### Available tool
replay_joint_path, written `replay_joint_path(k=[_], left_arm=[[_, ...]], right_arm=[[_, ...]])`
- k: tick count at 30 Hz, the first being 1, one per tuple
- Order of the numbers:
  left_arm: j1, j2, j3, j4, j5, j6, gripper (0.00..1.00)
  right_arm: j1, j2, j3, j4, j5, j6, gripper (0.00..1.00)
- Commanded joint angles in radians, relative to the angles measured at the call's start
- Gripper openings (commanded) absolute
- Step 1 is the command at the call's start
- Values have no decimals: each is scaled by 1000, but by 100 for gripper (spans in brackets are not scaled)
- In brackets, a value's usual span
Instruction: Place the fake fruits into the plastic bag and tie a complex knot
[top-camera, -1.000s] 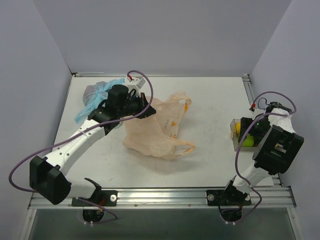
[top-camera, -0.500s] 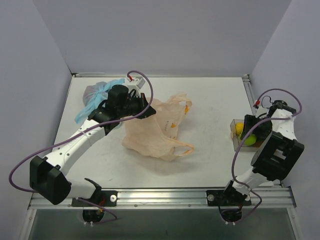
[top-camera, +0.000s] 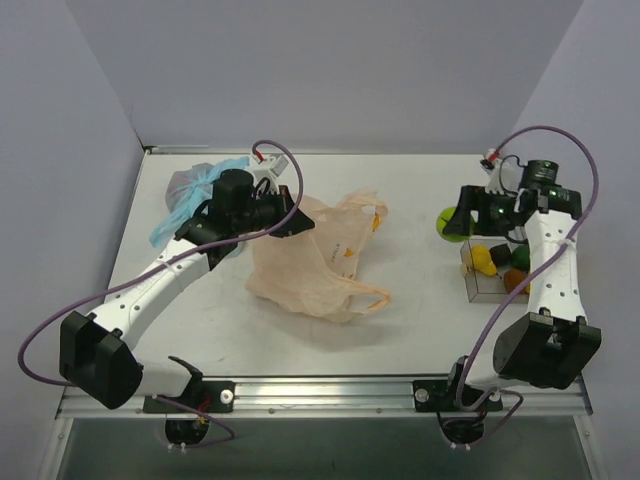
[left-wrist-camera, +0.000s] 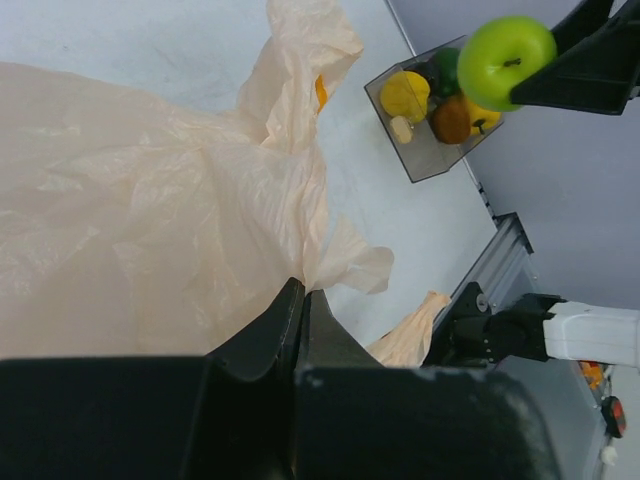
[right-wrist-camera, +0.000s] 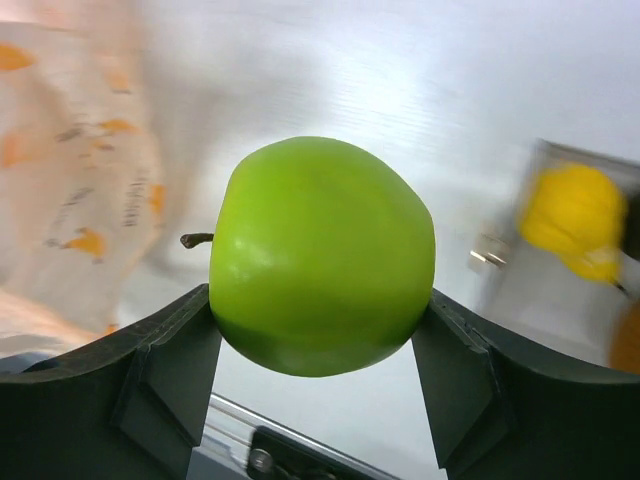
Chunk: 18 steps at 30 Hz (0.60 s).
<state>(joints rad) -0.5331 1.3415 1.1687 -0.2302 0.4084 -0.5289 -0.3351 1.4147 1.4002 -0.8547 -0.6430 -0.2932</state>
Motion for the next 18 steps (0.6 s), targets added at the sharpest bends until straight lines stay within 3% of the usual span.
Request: replay_joint_path(k=[1, 4, 9, 18], left_arm=[[18, 2, -6, 98, 84, -63, 0], [47, 8, -26, 150, 136, -127, 0], [93, 27, -98, 452, 285, -319, 0], [97, 50, -177, 760, 389, -541, 0]], right_arm=[[181, -46, -1, 92, -152, 207, 41], [371, -46, -24, 229, -123, 303, 39], [614, -11, -44, 390, -69, 388, 38], [792, 46, -27, 462, 132, 341, 36]])
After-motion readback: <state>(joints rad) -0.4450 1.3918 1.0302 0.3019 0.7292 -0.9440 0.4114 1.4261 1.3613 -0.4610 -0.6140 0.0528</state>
